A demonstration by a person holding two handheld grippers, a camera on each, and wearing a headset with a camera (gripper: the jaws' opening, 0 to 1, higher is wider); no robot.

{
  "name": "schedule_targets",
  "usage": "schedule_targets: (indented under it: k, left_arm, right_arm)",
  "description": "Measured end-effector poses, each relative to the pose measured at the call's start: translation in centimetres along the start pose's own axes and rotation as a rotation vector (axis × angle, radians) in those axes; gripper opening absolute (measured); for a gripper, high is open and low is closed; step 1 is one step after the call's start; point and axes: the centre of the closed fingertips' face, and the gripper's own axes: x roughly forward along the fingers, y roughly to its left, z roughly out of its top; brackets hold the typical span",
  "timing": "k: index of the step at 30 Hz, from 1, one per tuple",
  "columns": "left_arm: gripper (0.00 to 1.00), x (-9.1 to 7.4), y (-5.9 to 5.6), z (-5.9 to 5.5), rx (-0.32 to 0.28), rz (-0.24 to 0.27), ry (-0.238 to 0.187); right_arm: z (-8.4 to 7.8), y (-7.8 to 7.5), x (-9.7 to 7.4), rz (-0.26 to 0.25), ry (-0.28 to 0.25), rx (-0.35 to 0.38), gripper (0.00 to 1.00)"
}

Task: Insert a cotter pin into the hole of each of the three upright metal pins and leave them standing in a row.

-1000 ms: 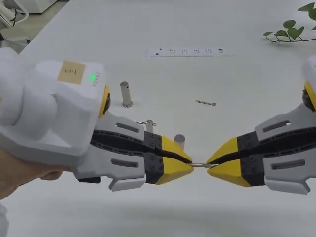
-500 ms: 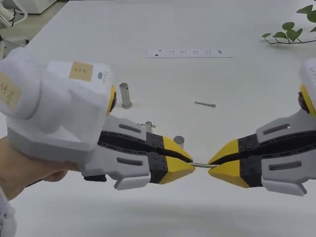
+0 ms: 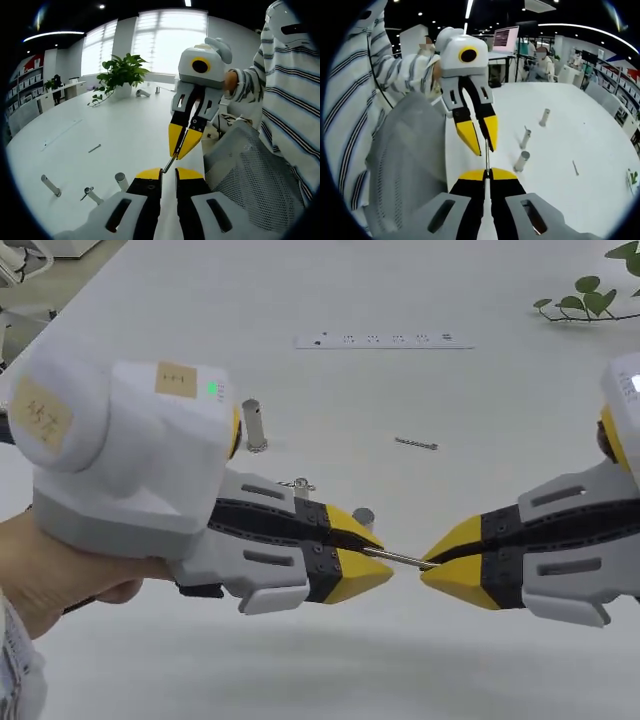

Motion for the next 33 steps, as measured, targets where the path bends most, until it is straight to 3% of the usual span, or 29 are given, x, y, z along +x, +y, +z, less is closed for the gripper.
schedule_targets:
  k: [5, 9, 20, 26, 33]
  left_arm:
    - [0.15, 0.1, 0.7, -0.6, -0.019, 0.034, 0.006]
    - [0.17, 0.1, 2.1, -1.9, -0.056, 0.093, 0.039]
    - [0.2, 0.4, 5.3, -3.9, -0.119, 0.226, 0.037]
    - [0.21, 1.3, 5.7, -5.1, -0.134, 0.223, 0.064]
    - [0.23, 2.3, 6.6, -6.1, -0.159, 0.239, 0.066]
  right_arm:
    - [-0.3, -1.0, 0.0, -0.029, 0.014, -0.002, 0.03]
    - [-0.8, -1.6, 0.1, -0.034, 0.023, 0.04, 0.03]
    - [-2.9, -3.9, 0.6, -0.076, 0.08, 0.087, 0.03]
    - [-3.6, -4.8, 1.2, -0.086, 0.092, 0.1, 0.03]
    - [-4.1, -5.5, 2.0, -0.084, 0.109, 0.111, 0.03]
